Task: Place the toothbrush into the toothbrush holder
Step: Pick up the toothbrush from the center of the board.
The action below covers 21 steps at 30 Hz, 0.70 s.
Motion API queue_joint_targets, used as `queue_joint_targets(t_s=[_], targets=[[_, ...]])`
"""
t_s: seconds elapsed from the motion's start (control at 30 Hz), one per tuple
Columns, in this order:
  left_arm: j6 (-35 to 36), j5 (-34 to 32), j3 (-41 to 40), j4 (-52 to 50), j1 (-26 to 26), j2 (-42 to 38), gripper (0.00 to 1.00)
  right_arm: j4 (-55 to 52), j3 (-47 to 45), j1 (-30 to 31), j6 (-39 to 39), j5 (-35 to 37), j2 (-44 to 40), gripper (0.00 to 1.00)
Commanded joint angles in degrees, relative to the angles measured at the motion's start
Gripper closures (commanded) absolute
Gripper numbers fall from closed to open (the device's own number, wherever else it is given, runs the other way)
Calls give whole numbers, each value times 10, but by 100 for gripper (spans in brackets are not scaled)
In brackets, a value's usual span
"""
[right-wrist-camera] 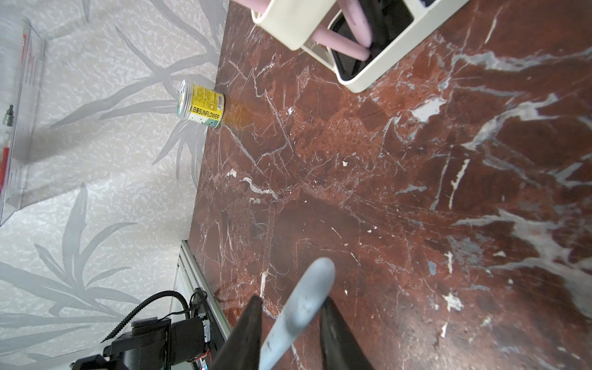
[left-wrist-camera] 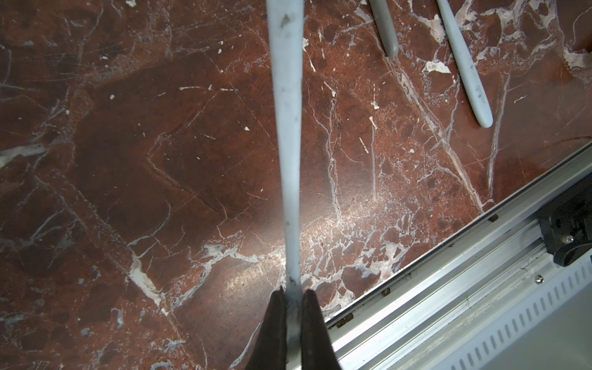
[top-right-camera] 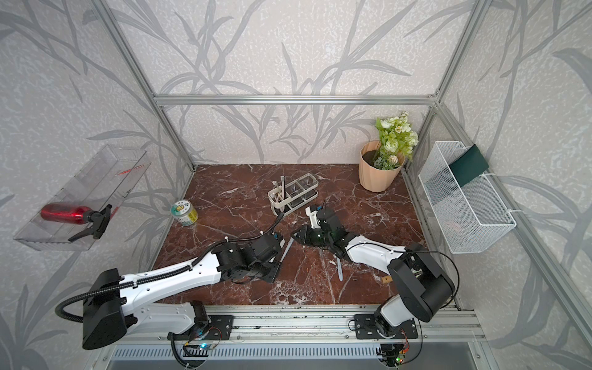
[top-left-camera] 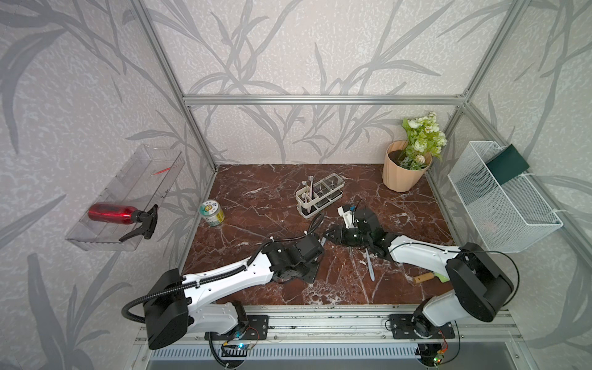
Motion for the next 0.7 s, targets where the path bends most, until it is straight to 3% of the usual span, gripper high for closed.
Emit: queue_joint_targets(t_s=[0.0,0.37,0.67], targets=[[3,-10,2,-7,-3,-14,100,19,1,-2,-3,-11,8,67],[8,1,2,4,-4,-17,100,26,5,-3,-4,-16,17,70],[12,2,3,3,-5,-18,100,33,2,-3,-4,-19,22,78]])
